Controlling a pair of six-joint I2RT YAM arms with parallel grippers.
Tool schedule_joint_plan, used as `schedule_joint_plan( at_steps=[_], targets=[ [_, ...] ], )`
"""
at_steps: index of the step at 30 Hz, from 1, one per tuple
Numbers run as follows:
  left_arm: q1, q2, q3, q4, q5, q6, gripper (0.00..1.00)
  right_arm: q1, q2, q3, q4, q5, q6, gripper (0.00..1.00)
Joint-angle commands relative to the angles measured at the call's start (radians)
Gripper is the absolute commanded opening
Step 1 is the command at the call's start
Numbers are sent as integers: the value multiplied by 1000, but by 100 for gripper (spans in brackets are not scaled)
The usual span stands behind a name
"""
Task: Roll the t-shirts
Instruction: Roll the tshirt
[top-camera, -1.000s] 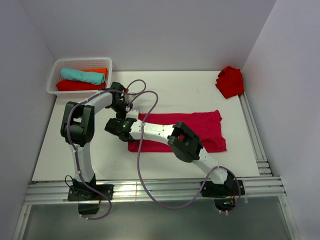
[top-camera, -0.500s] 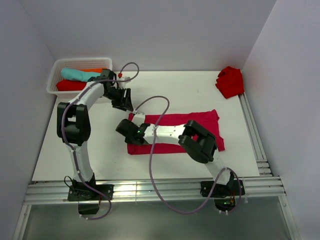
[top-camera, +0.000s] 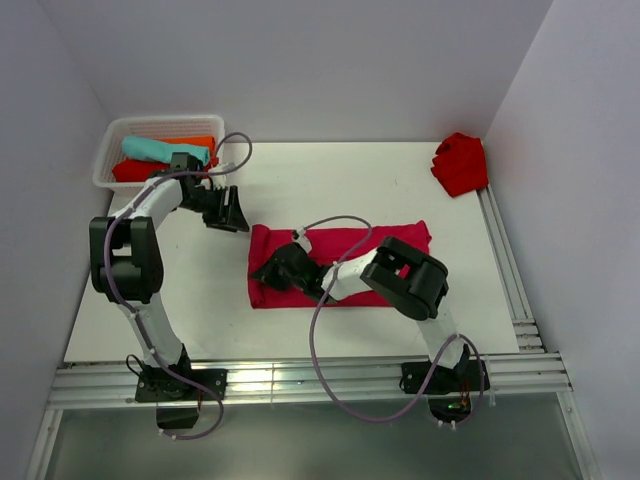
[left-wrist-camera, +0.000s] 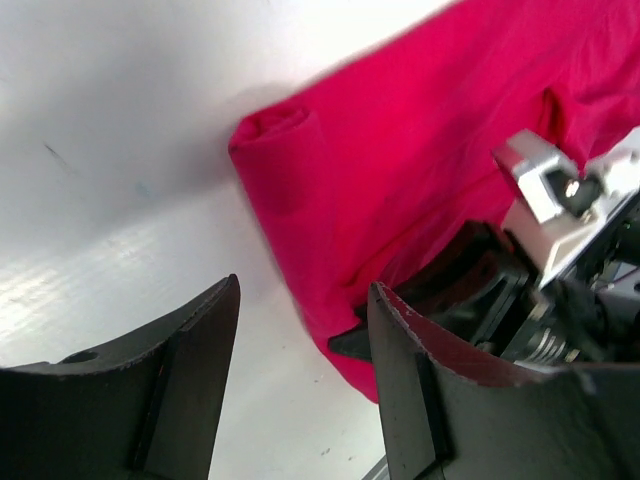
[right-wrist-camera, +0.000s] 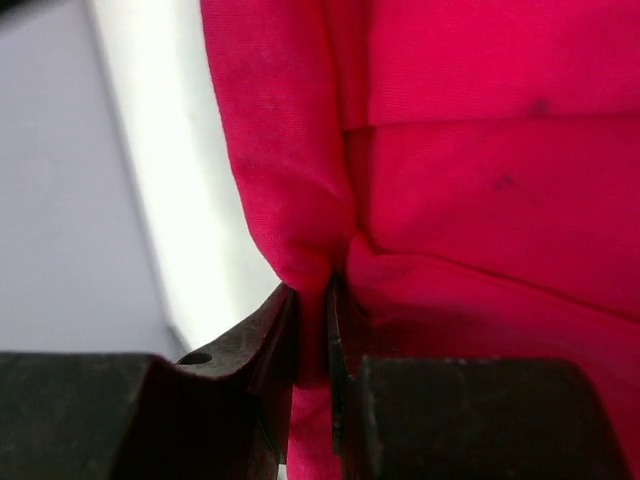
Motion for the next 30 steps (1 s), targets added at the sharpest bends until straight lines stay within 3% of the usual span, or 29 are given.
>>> schedule_joint_plan(
  at_steps=[1,13,23,26,28,30],
  targets=[
    [0,-48,-74,96,48,25,59,-3,16,-91,257,-63,124,2],
    [-31,41,-242,281,134,19,61,-6,62,-255,537,-77,317,2],
    [-62,102,-249,355,146,-30,58,-15,76,-312,584,-71,380,0],
    [-80,105,-238,352,88,-56,49,-15,50,-321,531,-45,368,5],
    [-95,104,-227,344,56,-73,35,-15,12,-315,441,-29,334,10],
    [-111,92,-226,341,-10,-79,24,-13,-18,-303,365,3,308,23]
  ],
)
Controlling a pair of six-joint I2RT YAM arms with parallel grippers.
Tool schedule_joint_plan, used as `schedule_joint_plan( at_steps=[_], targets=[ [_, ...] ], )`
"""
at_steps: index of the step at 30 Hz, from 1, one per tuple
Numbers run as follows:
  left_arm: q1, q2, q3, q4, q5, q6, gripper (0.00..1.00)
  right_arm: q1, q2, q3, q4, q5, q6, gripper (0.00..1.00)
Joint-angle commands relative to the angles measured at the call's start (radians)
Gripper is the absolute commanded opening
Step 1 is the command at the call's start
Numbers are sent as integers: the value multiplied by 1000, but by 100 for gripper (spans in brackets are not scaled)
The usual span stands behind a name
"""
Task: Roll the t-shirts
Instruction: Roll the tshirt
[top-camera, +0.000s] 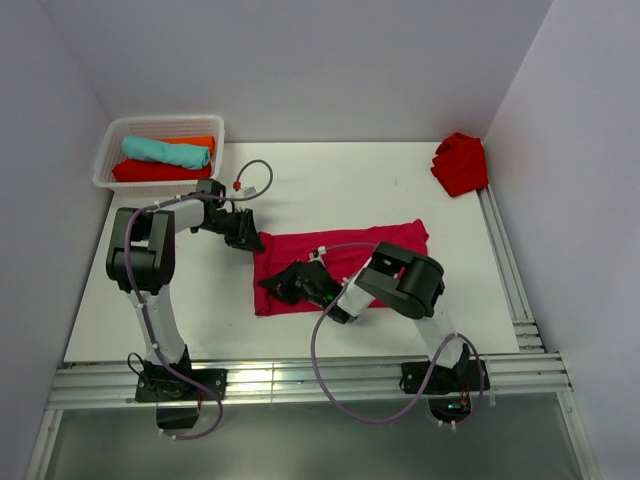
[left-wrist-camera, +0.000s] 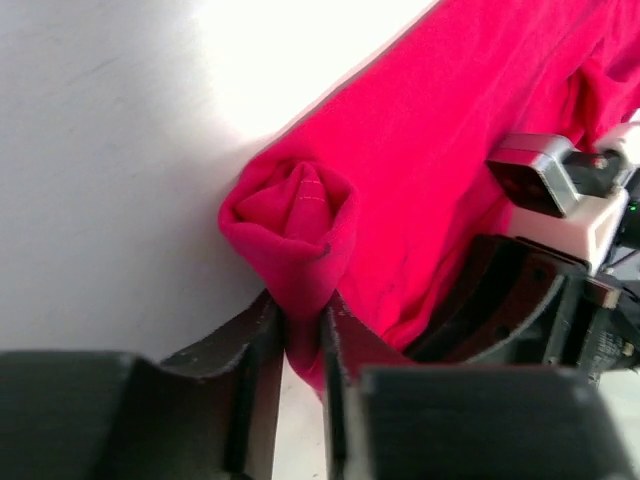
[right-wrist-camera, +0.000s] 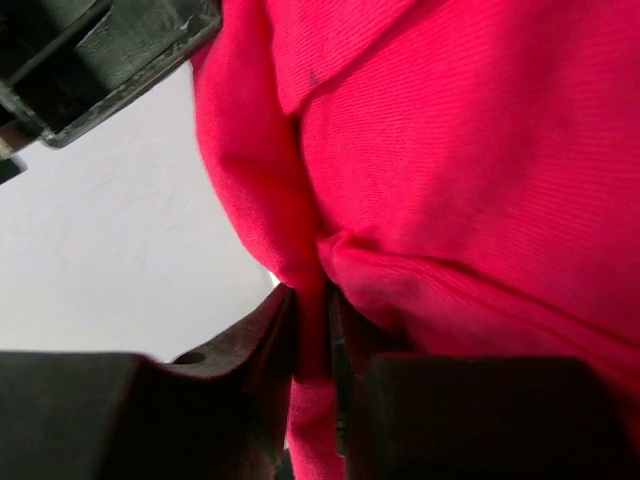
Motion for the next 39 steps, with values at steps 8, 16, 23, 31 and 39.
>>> schedule_joint_plan(
  at_steps=[8,16,23,31,39],
  targets=[
    [-69,-24,31,-15,-286,-9,15,20,-221,104,-636,218,-186,52],
    [-99,-30,46,-36,-350,-1,15,74,-268,354,-1116,428,-286,52],
    [-115,-33,48,-44,-373,-3,16,106,-199,539,-1290,530,-350,48],
    [-122,-28,57,-55,-378,-6,17,138,-67,783,-1405,545,-445,47],
    [-126,-30,68,-65,-379,-4,19,146,16,868,-1480,536,-445,47]
  ],
)
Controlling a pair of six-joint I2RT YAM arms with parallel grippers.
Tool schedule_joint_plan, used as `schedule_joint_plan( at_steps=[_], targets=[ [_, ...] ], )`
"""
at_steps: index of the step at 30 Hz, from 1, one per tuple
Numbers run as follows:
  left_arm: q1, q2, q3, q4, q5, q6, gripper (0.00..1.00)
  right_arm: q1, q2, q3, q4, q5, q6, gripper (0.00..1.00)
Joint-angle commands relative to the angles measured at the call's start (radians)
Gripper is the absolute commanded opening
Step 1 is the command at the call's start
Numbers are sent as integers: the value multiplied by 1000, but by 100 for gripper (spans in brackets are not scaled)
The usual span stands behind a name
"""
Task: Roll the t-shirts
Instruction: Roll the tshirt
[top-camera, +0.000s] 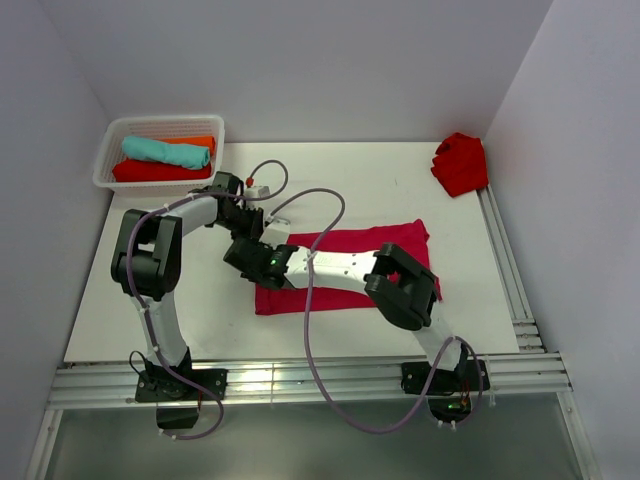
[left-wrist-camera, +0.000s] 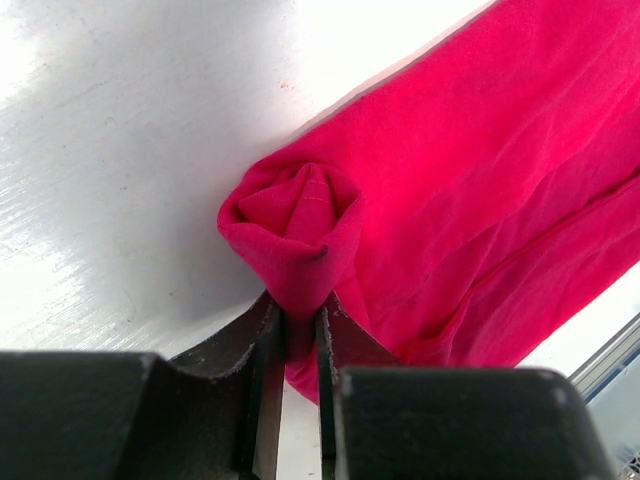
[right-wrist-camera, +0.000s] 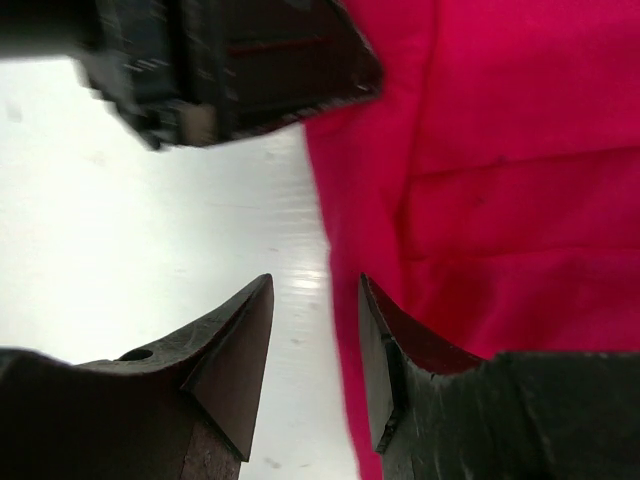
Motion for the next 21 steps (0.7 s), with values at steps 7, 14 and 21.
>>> schedule_joint_plan(
  at_steps=[7,14,21],
  targets=[
    [-11,-1,17,-1,-94,24,26,13,63,66,-129,39,-4,48],
    [-14,-12,33,-11,-81,30,47,17,86,66,-149,22,1,49],
    [-13,-18,99,-40,-72,24,57,17,109,78,-161,0,-10,53]
  ],
)
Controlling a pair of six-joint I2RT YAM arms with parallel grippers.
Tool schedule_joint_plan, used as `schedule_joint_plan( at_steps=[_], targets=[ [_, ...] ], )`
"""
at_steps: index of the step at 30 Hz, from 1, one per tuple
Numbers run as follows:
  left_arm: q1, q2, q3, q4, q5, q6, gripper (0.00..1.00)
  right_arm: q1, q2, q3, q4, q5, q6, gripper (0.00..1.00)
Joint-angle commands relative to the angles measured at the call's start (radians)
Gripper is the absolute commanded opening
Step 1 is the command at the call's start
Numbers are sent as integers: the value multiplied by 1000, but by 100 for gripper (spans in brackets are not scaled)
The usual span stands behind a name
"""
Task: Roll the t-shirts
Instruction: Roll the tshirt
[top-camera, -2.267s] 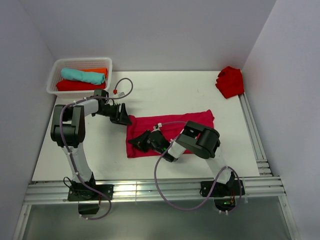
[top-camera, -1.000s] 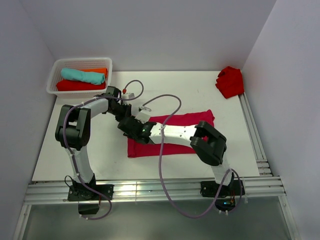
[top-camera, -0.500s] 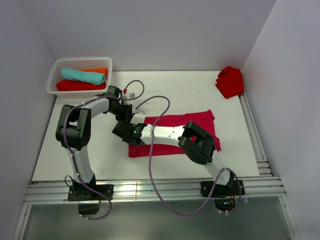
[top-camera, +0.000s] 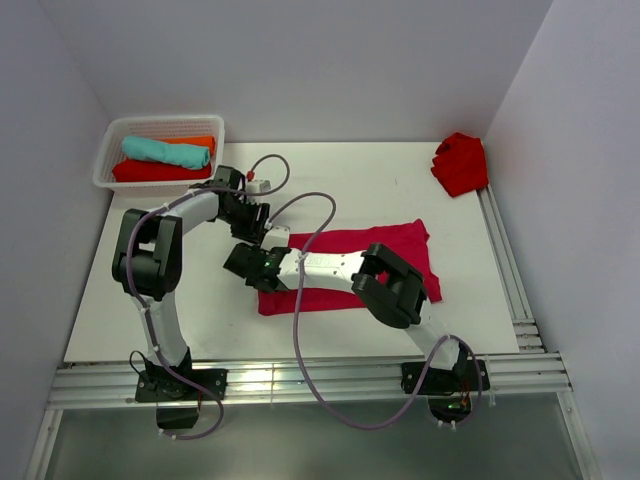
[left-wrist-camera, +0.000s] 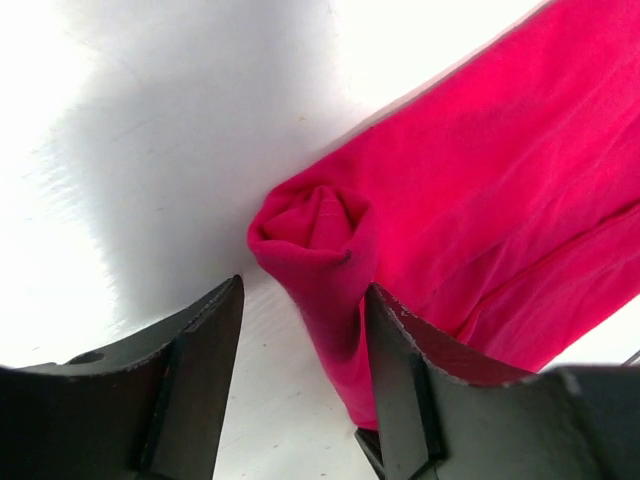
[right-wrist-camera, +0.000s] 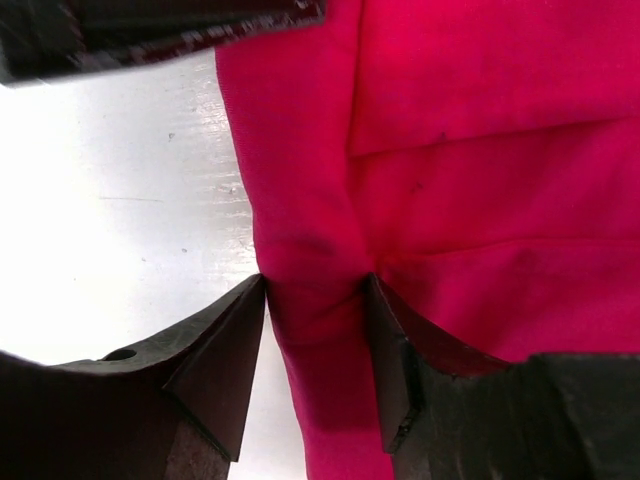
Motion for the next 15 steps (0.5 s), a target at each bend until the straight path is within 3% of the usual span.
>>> schedule_joint_plan(
  at_steps=[1,5,8,10,14,15],
  targets=[
    [-2,-16,56,-26,-21,14,57,11,35,40,-38,-3,-10,53],
    [2,-19,71,-32,-15,14,58,11,55,54,-48,-19,-19,52],
    [15,-22,74,-35,-8,14,59,11,62,54,-46,-34,-28,43],
    [24,-27,74,-37,5,17,59,8,58,25,6,-55,-39,31],
    [77,-36,90,-54,39,27,59,-15,15,-98,231,-179,-81,20],
    [90,-38,94,-66,50,30,59,-23,6,-130,364,-239,-88,17]
  ],
)
